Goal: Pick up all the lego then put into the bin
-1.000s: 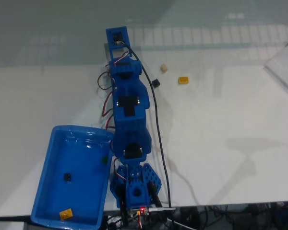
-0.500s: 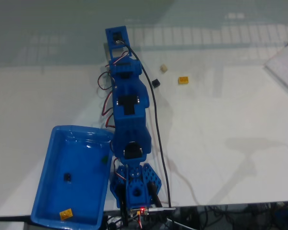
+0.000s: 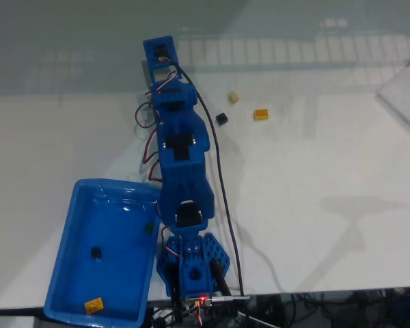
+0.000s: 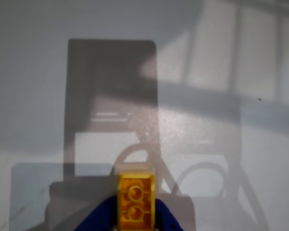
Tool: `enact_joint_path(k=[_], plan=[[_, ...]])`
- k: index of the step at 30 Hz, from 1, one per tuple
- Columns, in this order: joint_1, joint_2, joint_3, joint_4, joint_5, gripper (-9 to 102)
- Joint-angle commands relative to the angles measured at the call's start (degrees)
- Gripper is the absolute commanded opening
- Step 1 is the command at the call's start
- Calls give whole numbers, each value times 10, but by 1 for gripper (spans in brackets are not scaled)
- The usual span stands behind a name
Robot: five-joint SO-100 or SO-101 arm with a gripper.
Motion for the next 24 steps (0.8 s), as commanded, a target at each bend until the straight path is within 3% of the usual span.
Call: enact_joint_path(k=[1, 9, 13, 18, 24], plan=[[-5, 0, -28, -6, -5, 0], [-11, 6, -23, -6, 5, 0], [-19, 69, -3, -4, 59, 0], [-54, 277, 66, 4, 163, 0], [-167, 599, 142, 163, 225, 0]])
